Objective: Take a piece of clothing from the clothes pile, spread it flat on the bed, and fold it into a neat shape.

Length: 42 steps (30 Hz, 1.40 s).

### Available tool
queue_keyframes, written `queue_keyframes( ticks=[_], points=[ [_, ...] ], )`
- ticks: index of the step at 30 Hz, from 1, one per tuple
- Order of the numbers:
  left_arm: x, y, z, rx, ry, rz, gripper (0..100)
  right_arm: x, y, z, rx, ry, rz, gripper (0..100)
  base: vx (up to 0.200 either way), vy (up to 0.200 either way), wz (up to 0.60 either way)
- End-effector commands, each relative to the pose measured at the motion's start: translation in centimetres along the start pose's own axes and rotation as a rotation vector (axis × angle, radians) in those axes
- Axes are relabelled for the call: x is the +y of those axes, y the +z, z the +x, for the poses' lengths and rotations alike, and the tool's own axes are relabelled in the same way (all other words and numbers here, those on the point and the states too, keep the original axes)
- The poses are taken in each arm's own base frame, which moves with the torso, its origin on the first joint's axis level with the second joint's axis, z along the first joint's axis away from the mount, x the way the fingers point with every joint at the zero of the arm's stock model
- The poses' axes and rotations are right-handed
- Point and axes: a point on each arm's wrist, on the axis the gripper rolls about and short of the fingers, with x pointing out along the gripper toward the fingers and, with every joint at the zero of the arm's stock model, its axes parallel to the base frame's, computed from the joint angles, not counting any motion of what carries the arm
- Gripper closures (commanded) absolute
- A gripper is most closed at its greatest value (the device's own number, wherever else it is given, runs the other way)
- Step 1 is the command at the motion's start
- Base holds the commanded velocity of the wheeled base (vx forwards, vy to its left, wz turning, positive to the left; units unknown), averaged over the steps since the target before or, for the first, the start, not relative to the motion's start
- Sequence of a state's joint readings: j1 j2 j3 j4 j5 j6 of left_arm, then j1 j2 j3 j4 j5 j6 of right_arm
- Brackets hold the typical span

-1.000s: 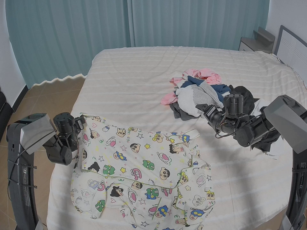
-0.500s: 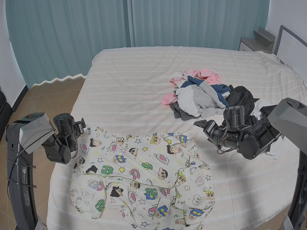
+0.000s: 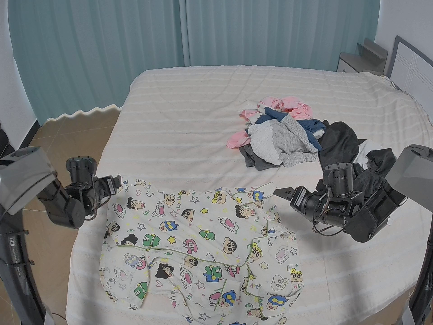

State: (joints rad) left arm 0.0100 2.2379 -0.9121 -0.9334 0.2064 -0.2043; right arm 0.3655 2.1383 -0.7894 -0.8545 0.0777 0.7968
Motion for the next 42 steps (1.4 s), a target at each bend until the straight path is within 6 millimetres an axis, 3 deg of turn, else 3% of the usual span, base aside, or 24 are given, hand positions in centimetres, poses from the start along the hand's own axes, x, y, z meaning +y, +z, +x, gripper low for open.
queue_keyframes(
  ticks=[1,4,7,13,21,25,32,42],
  points=[
    [2.1,0.2,-12.3,0.279,-0.171,-0.036,0,-1.0,-1.7,-2.3,0.001,0.021,-0.067,0,0.000,0.000,0.00],
    [2.8,-1.4,-15.0,0.396,-0.207,-0.049,0,-1.1,-1.8,-3.4,-0.007,0.024,-0.068,0,0.000,0.000,0.00],
    [3.7,-3.9,-19.1,0.541,-0.339,-0.056,0,-0.8,-1.8,-5.2,-0.023,0.040,-0.066,0,0.000,0.000,0.00],
    [3.2,-7.0,-22.9,0.690,-0.414,-0.010,0,-0.3,-1.8,-7.9,-0.043,0.063,-0.067,0,0.000,0.000,0.00],
    [0.3,-7.0,-27.4,0.836,-0.432,-0.471,0,-0.7,-2.3,-10.2,-0.057,0.051,0.016,0,0.000,0.000,0.00],
    [-0.1,-7.0,-27.5,0.850,-0.358,-0.599,0,-0.7,-2.1,-10.2,-0.073,0.058,0.054,0,0.000,0.000,0.00],
    [-0.9,-8.0,-25.5,0.765,-0.183,-0.663,0,-0.5,-2.1,-10.2,-0.082,0.075,0.056,0,0.000,0.000,0.00],
    [-1.9,-11.1,-24.0,0.818,0.000,-0.594,0,-0.9,-2.3,-9.7,-0.073,0.050,0.084,0,0.000,0.000,0.00]
  ],
)
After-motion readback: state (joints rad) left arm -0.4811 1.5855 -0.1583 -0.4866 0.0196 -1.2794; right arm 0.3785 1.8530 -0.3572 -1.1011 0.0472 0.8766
